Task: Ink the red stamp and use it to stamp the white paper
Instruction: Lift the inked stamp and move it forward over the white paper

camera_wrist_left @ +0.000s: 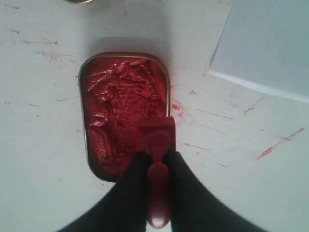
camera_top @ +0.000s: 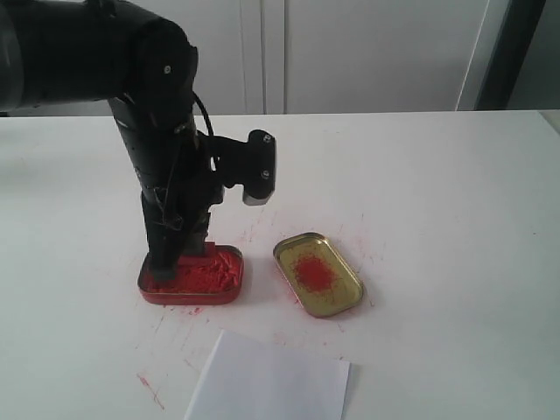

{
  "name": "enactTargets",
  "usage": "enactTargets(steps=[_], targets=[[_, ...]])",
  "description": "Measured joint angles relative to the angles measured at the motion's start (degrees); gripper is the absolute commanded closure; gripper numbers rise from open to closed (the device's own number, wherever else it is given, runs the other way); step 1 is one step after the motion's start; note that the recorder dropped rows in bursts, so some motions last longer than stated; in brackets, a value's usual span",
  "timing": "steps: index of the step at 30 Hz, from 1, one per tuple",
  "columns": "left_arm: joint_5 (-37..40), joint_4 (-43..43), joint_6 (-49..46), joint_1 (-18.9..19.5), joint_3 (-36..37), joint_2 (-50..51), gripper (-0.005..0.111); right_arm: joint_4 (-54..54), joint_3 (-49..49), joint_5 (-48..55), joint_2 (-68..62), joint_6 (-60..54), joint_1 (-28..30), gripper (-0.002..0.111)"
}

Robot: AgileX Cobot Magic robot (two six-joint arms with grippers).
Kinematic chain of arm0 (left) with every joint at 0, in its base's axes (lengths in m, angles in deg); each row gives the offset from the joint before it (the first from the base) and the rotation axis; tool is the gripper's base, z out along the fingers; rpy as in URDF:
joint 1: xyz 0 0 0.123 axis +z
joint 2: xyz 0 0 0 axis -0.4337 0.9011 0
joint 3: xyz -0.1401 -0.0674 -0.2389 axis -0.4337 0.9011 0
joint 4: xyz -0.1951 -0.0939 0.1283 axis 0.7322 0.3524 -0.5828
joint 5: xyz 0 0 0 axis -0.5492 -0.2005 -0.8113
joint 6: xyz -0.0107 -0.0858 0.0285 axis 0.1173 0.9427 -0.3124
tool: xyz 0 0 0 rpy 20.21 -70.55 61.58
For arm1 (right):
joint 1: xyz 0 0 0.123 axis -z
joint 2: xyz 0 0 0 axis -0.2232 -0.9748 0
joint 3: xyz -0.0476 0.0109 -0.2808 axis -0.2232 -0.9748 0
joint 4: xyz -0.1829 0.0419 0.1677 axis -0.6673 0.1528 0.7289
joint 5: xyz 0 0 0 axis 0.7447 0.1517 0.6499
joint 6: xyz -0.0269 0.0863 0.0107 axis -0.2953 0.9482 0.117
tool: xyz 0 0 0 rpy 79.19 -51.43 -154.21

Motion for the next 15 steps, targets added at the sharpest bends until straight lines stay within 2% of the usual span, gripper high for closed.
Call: enactTargets(steps=[7, 15], targets=[[0.3, 0.1, 0.1, -4.6, 0.0, -0.7, 0.107, 0.0, 0.0, 0.0, 0.0, 0.0, 0.0, 0.108], [-1.1, 3.0, 0.8, -5.8, 4.6, -6.6, 0.107, 0.0, 0.0, 0.0, 0.0, 0.0, 0.0, 0.108]])
